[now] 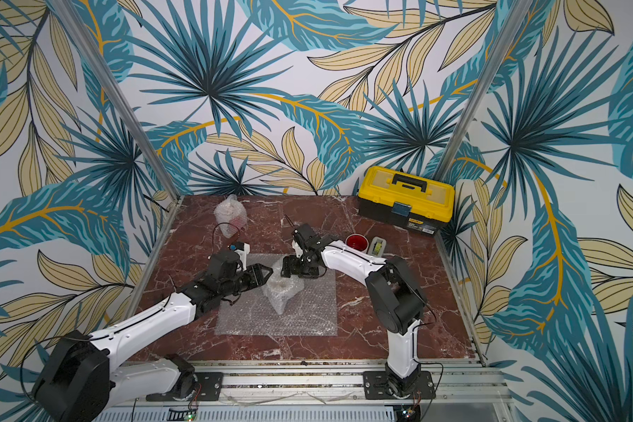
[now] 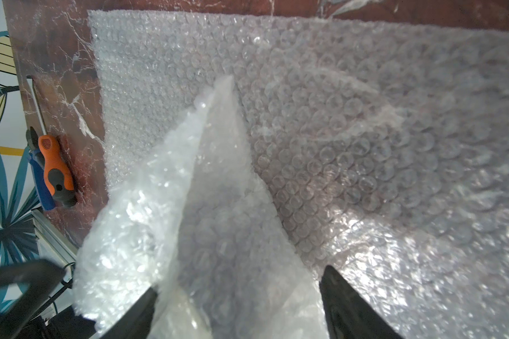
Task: Wrap mugs in bubble wrap
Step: Wrap the mug in bubble wrap.
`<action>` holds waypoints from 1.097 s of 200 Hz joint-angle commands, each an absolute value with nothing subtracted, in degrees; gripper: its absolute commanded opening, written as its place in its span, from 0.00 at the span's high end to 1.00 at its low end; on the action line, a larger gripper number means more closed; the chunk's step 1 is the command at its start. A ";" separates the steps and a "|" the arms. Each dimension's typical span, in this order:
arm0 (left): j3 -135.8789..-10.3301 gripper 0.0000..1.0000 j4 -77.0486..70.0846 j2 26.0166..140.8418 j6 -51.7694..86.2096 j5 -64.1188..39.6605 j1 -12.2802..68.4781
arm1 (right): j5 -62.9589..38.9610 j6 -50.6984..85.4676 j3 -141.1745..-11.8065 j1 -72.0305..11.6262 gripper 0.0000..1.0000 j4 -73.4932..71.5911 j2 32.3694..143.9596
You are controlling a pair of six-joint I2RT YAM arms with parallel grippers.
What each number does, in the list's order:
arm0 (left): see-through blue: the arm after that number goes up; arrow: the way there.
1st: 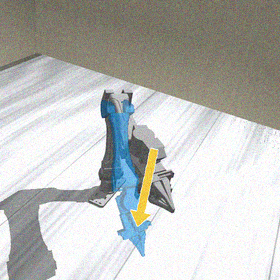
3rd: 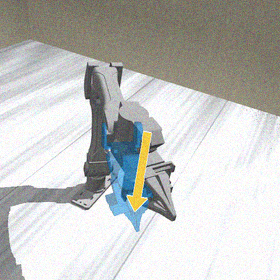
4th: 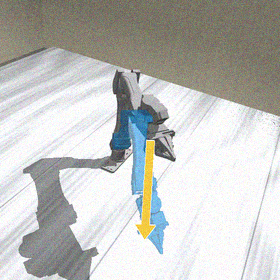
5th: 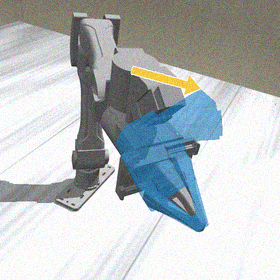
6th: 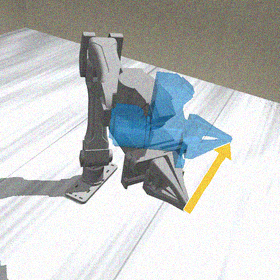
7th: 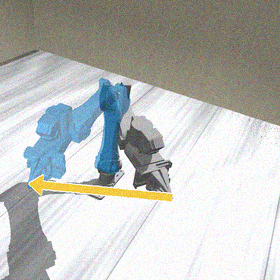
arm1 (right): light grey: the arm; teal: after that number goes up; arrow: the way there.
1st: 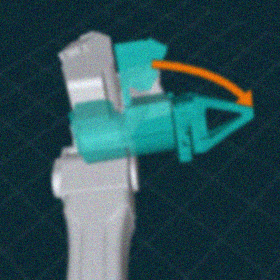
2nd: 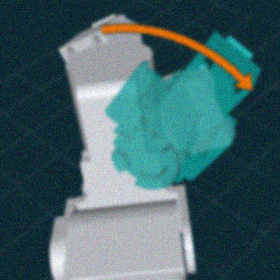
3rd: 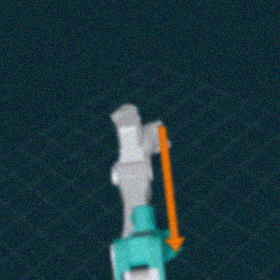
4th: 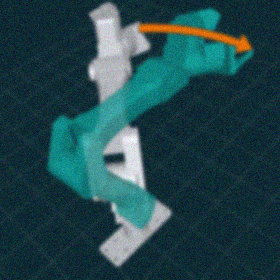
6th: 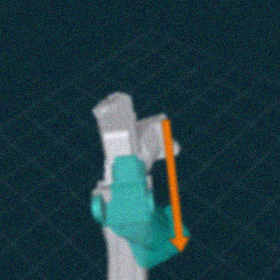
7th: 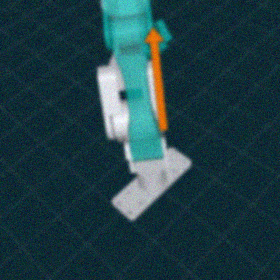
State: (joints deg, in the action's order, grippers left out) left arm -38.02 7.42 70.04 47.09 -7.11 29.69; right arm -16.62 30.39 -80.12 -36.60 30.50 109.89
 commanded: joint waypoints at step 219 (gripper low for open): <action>-39.91 0.40 14.24 88.68 51.42 2.91 36.21 | -10.60 28.59 -78.51 -39.50 0.25 34.09 109.95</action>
